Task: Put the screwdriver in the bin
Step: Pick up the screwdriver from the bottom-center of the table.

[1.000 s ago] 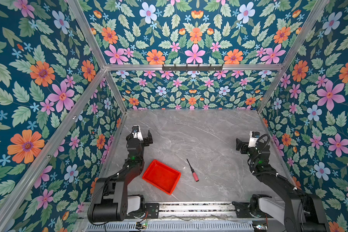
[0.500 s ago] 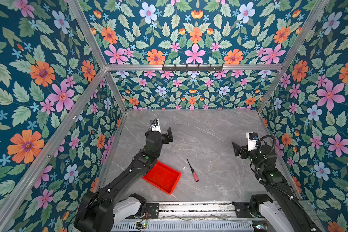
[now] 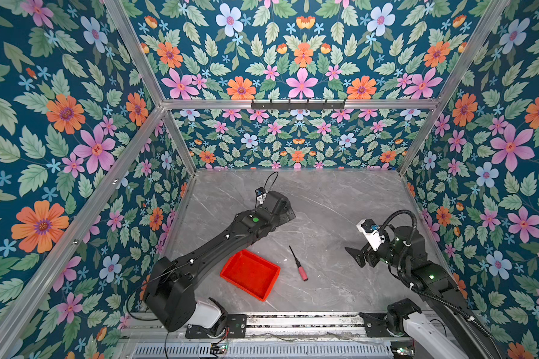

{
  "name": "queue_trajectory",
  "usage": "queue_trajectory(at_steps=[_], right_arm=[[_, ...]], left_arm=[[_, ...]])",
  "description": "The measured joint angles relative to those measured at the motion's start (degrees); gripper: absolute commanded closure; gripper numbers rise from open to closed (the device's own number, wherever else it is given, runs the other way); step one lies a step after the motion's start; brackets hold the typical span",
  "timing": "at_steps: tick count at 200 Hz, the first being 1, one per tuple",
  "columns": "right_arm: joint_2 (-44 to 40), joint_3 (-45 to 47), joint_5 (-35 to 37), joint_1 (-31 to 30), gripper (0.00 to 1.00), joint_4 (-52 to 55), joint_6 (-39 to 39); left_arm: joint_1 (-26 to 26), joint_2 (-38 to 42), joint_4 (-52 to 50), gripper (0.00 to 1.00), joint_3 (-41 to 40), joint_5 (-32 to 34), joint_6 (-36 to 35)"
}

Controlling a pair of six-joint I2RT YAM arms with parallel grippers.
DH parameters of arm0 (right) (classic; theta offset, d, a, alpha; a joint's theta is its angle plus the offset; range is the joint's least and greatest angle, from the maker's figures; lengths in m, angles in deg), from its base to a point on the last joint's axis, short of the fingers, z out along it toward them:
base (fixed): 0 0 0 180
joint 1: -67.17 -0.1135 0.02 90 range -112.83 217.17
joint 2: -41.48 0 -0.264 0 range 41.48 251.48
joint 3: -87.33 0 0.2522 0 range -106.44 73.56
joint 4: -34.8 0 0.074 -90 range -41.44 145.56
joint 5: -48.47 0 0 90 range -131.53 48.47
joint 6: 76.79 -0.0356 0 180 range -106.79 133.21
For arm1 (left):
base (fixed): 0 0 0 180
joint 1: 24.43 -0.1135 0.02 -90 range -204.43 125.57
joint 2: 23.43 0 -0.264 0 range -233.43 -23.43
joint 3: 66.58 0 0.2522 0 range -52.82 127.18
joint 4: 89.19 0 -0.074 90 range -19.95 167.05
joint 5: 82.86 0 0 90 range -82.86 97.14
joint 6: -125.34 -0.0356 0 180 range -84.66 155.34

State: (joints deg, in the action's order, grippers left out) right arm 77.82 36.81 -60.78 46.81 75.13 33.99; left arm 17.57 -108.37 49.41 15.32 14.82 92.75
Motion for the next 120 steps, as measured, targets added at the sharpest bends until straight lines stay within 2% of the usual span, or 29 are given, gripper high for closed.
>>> queue_trajectory(at_steps=[53, 93, 120], right_arm=[[1.8, -0.9, 0.0, -7.3, 0.01, 3.9, 5.0], [2.2, -2.0, 0.0, -9.7, 0.01, 5.4, 7.0], [2.4, -2.2, 0.0, -9.8, 0.01, 6.1, 8.0]], left_arm=[[0.8, -12.1, -11.7, 0.00, 6.8, -11.5, 3.0], [3.6, -23.6, -20.4, 0.02, 15.4, -16.5, -0.3], [6.7, -28.0, -24.4, 0.06, 17.4, -19.3, -3.0]])
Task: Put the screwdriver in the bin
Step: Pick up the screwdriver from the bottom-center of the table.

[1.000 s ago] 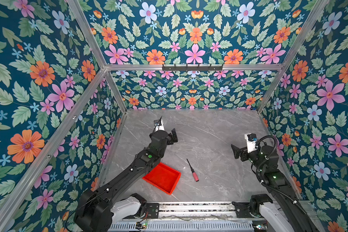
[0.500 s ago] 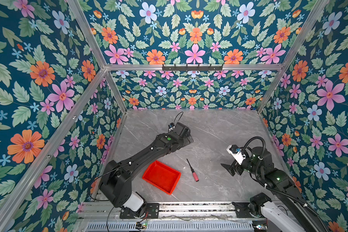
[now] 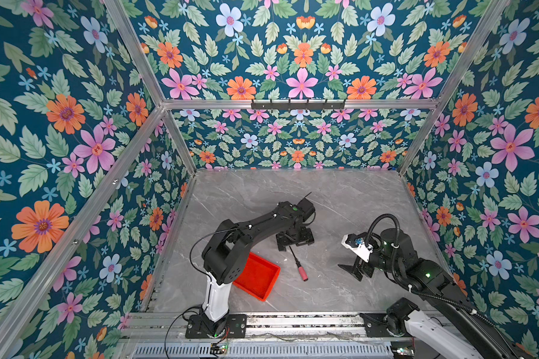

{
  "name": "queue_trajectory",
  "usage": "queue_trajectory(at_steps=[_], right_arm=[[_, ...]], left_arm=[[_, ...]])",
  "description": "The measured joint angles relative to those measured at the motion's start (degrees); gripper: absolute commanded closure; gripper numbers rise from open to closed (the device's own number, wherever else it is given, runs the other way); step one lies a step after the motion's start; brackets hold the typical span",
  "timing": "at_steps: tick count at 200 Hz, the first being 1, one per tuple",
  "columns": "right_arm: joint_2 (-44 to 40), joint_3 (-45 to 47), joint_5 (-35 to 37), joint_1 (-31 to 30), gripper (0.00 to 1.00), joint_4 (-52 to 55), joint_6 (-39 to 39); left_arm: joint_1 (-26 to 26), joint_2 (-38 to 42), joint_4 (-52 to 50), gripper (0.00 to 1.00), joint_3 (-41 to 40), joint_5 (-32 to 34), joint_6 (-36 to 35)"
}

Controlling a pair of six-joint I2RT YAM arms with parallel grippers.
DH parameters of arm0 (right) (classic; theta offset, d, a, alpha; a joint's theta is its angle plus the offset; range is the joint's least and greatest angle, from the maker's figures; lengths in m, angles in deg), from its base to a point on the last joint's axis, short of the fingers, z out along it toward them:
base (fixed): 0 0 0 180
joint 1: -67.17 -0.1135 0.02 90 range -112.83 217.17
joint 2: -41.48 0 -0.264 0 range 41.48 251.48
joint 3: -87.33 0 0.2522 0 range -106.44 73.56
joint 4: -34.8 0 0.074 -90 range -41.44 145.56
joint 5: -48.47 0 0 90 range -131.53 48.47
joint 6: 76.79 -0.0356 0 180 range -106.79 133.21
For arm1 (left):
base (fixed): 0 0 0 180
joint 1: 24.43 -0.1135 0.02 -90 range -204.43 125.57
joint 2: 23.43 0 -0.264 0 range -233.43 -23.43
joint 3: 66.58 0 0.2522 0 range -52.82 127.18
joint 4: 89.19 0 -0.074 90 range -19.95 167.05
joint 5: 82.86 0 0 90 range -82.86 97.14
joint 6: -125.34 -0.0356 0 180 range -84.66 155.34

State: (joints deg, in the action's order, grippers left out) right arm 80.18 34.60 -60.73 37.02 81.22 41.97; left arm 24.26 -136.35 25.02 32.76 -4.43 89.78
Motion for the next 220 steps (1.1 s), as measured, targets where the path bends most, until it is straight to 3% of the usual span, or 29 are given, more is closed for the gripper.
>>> queue_trajectory(at_steps=[80, 167, 220], right_arm=[[-1.7, 0.3, -0.3, 0.0, 0.01, 1.0, 1.2], [-0.4, -1.9, -5.6, -0.1, 0.01, 4.0, 4.6], [-0.2, -2.0, -6.1, -0.1, 0.01, 4.0, 4.8]], left_arm=[[2.7, -1.8, -3.2, 0.30, -3.4, -3.6, -2.1], [2.7, -3.3, -2.0, 0.58, -6.0, -8.0, -2.5], [2.7, -3.8, -2.8, 0.97, -5.9, -10.5, -3.6]])
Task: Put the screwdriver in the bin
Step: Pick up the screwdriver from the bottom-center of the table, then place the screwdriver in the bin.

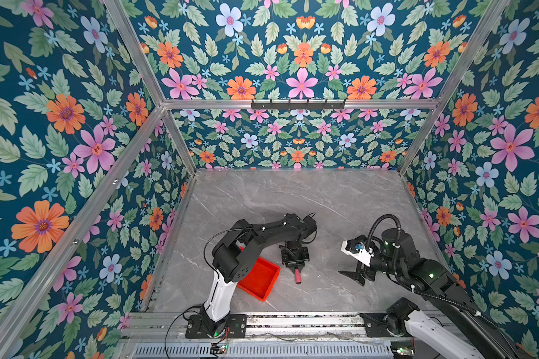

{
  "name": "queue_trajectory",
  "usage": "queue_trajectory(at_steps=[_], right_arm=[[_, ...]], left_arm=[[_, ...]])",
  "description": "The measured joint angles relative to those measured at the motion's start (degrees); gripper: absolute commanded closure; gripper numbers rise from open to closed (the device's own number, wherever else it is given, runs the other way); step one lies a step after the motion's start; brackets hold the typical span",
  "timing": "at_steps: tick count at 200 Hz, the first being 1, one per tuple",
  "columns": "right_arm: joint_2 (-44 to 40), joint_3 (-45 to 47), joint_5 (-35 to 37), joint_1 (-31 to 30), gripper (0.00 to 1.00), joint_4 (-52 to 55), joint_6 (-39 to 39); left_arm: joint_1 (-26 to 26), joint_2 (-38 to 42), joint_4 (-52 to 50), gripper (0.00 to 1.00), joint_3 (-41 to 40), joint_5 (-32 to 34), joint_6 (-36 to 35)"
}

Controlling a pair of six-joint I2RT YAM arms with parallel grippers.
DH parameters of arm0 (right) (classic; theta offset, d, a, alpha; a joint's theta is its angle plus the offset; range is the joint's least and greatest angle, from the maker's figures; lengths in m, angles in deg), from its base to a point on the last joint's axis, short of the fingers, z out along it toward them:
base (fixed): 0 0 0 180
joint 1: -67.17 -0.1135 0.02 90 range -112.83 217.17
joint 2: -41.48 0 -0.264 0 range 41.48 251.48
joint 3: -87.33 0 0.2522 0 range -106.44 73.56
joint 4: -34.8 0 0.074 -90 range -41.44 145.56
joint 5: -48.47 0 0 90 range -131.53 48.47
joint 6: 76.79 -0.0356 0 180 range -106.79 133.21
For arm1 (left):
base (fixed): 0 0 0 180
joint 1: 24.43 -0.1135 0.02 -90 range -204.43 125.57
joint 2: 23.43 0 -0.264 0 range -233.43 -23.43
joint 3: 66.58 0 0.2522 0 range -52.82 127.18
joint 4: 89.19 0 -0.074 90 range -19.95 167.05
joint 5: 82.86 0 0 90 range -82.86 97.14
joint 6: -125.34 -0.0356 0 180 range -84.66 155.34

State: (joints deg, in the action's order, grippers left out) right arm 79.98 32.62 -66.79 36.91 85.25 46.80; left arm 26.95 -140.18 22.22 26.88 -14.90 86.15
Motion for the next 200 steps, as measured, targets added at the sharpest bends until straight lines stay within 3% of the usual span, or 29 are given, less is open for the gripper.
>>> queue_trajectory(at_steps=[56, 131, 200], right_arm=[[0.2, -0.1, -0.9, 0.0, 0.01, 0.0, -0.5], [1.4, -2.5, -2.4, -0.1, 0.01, -0.1, -0.7], [6.1, -5.5, -3.4, -5.2, 0.01, -1.6, -1.0]], left_arm=[[0.2, 0.7, 0.3, 1.00, 0.9, 2.4, -1.0], [0.6, 7.5, -0.5, 1.00, 7.0, 6.0, 1.1], [0.1, 15.1, -4.0, 1.00, 8.6, 11.0, 5.9]])
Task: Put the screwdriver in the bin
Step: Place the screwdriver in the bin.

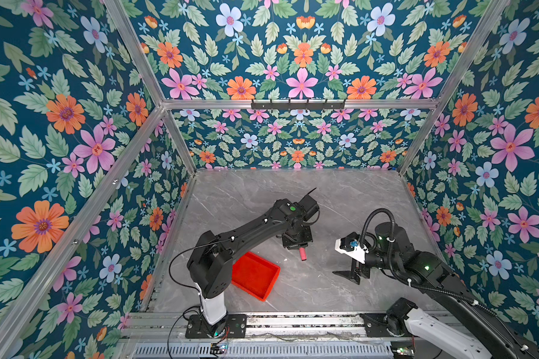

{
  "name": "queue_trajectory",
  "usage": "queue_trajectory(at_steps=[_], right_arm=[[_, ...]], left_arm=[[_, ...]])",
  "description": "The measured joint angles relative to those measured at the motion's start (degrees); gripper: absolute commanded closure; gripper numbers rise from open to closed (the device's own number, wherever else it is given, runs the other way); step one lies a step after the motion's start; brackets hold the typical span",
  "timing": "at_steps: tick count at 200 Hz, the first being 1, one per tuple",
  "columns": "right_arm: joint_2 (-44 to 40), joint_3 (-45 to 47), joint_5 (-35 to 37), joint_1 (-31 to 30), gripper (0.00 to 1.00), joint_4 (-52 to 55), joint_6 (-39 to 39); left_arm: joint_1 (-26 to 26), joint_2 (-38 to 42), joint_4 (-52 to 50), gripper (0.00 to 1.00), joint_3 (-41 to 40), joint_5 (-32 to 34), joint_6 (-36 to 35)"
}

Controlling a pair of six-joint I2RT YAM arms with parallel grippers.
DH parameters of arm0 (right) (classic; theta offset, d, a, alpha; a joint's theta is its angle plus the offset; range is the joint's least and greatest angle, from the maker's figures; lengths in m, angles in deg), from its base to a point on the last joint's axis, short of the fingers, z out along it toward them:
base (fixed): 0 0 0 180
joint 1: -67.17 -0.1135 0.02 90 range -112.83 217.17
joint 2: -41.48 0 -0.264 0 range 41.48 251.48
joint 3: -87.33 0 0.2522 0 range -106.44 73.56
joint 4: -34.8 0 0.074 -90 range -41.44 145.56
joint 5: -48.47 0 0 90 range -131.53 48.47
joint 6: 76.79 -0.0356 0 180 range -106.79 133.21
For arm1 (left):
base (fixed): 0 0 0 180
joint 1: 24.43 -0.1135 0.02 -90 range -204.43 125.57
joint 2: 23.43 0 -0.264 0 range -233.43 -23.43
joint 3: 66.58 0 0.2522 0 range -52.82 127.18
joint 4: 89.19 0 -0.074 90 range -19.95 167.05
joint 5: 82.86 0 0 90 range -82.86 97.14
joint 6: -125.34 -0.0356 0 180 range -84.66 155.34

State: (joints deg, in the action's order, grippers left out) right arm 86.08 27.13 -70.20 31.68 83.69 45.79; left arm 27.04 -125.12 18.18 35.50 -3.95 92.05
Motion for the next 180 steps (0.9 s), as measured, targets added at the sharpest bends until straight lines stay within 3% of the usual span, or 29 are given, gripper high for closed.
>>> queue_trajectory(at_steps=[48, 90, 180], right_arm=[[3.2, -1.6, 0.4, -2.7, 0.01, -4.0, -1.0], [5.9, -1.4, 1.1, -5.4, 0.01, -11.1, -4.0], [13.0, -2.4, 0.7, -9.3, 0.01, -19.8, -6.9]], left_arm=[[-0.9, 6.4, -1.7, 1.00, -2.9, 3.7, 3.4], [-1.8, 14.4, -1.3, 1.00, -10.8, 6.4, 8.8], [-3.7, 37.3, 2.0, 1.00, -34.3, 11.4, 30.9]])
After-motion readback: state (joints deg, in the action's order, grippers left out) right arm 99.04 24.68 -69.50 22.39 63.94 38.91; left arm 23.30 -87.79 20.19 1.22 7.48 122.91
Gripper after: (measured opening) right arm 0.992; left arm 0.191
